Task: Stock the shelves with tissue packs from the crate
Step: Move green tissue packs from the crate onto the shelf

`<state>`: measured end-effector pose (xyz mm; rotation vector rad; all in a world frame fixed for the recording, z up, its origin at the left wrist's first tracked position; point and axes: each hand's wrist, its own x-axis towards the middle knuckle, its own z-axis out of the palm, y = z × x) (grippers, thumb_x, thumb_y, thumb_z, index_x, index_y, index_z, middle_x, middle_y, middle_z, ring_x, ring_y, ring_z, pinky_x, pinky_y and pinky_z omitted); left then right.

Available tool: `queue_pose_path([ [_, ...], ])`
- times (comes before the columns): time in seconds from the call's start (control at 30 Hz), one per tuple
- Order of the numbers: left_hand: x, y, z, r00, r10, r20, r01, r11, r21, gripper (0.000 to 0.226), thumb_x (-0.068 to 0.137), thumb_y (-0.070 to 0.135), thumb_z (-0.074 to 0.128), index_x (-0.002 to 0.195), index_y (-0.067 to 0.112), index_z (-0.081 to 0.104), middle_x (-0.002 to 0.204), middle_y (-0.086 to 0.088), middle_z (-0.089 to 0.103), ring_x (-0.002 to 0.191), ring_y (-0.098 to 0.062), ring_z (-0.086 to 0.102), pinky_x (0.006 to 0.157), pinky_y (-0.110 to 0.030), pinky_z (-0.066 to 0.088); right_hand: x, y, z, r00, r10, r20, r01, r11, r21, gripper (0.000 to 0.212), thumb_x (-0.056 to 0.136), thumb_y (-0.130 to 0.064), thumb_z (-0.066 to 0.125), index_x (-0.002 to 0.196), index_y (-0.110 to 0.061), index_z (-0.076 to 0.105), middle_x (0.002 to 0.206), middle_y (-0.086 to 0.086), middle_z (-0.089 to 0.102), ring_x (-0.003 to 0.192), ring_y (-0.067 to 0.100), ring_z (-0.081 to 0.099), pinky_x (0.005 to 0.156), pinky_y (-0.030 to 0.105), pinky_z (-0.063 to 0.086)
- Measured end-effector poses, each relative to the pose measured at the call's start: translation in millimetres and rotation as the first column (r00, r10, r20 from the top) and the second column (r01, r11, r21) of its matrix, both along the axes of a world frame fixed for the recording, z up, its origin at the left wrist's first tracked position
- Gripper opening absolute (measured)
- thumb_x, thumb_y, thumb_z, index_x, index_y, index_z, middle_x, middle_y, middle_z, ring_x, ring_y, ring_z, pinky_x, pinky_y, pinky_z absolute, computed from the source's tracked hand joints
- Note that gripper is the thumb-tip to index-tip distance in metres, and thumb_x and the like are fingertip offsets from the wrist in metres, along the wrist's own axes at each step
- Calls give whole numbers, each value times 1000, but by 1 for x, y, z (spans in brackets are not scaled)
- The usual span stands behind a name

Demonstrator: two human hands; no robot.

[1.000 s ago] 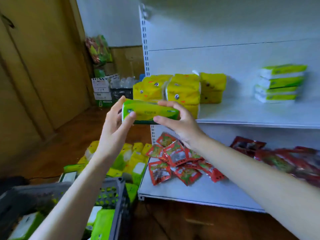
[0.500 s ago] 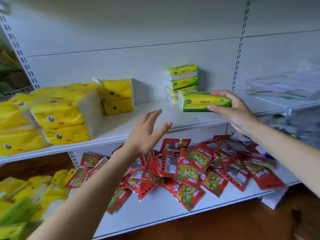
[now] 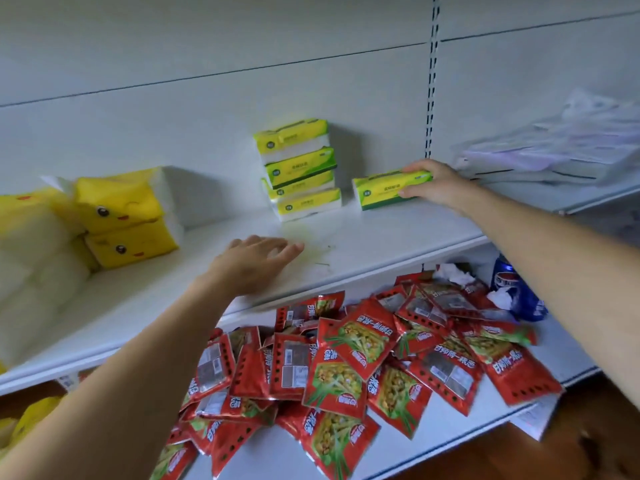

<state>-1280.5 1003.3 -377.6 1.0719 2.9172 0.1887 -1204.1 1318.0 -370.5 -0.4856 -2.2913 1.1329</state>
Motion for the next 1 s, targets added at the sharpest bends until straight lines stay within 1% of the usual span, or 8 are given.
queue_pose_path([
  [0.13,-3,3,7,1000,30,4,-30,999,-35,86,75,86,9,138,38,41,147,-2,40,136,-24,31,111,-36,19,-39,1,-4,996,-28,87,19,995,102,50,83,-4,64,130,-16,53,123,15,57,88,18,52,53,11,38],
  [0.23,-2,3,8,999,45,1,-45,998,-40,105,51,91,3,133,42,45,143,-3,44,133,-28,35,108,-40,25,-57,1,-8,990,-110,93,90,976,197,51,83,-6,61,132,-17,51,134,13,51,114,23,53,83,17,42],
  [0.4,5,8,13,998,55,-3,-55,997,-56,88,69,86,13,133,36,45,143,-6,42,133,-28,35,107,-38,25,-76,-4,-10,990,-108,92,87,975,203,52,85,-3,56,135,-16,48,139,11,47,124,24,48,93,21,37],
  [0.6,9,11,19,999,40,33,-37,996,-78,89,70,83,14,135,30,45,143,-8,43,133,-27,35,107,-38,26,-64,5,-5,994,-97,58,86,981,172,72,87,-6,58,148,-20,22,153,2,27,136,19,32,100,16,28],
  [0.73,15,13,19,1000,-6,13,6,998,-60,65,91,61,17,139,26,42,145,-6,41,134,-24,34,108,-34,24,-47,3,12,997,-78,-22,81,979,187,69,88,0,53,147,-22,25,153,3,26,137,18,31,86,9,29],
  [0.83,17,3,15,998,-22,61,17,997,79,55,98,49,23,141,20,40,149,-3,38,137,-20,32,109,-29,22,-35,-13,29,998,-12,-56,22,984,177,66,88,1,50,144,-28,30,151,4,30,126,19,46,65,12,43],
  [0.93,23,-22,14,999,34,31,-43,925,379,53,97,46,32,139,15,43,147,-6,41,136,-22,36,110,-31,25,-20,-44,39,990,109,-87,-85,967,242,63,87,1,52,143,-22,33,150,2,33,136,18,35,101,18,34],
  [1.0,31,-47,16,998,60,-28,-41,887,460,50,98,44,33,138,16,45,143,-6,46,133,-23,40,105,-30,29,-7,-75,40,974,215,-71,-186,939,288,61,87,3,53,142,-15,34,148,4,35,137,18,32,106,19,25],
])
